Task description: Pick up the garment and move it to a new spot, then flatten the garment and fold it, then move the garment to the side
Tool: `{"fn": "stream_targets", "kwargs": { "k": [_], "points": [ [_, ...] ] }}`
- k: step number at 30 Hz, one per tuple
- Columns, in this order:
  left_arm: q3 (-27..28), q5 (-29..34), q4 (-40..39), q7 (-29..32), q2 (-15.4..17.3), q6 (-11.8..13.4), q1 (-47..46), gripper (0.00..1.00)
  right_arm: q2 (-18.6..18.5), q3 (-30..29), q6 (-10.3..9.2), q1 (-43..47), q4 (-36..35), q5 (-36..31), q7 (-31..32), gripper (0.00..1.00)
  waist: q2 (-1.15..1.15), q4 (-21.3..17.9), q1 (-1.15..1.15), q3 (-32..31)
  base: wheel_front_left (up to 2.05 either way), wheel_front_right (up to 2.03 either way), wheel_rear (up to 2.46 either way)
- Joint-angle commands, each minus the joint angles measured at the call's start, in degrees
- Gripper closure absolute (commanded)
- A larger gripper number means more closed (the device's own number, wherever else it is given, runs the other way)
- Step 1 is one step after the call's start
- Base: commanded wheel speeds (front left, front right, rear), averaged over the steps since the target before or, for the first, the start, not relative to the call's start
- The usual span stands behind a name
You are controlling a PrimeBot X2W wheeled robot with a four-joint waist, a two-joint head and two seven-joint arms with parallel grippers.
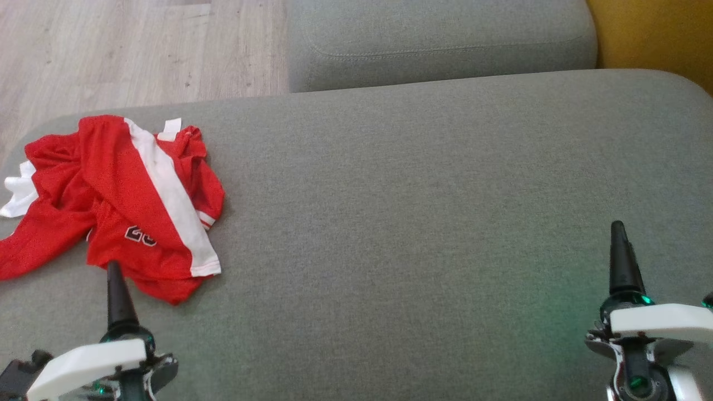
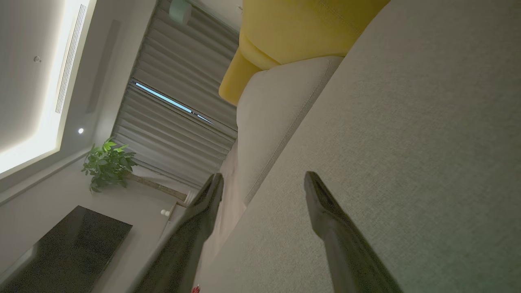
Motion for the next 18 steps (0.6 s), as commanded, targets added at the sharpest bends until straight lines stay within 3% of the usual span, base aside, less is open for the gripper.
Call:
{"fn": "stream_targets", "kwargs": {
  "k": [1, 18],
  "points": [
    [-0.1, 2.7, -3.0, -0.6, 0.3, -0.2, -2.6, 0.00, -0.3, 0.8, -0.02, -2.3, -2.8, -2.6, -0.8, 0.00, 0.00, 0.0, 0.00, 0.1, 0.00, 0.00, 0.00],
    [-4.7, 21.5, -9.3, -3.5, 0.4, 1.5, -2.0, 0.00, -0.3, 4.5, -0.02, -2.4, -6.3, -20.9, -3.7, 0.00, 0.00, -0.5, 0.00, 0.7, 0.00, 0.00, 0.00]
  ]
}}
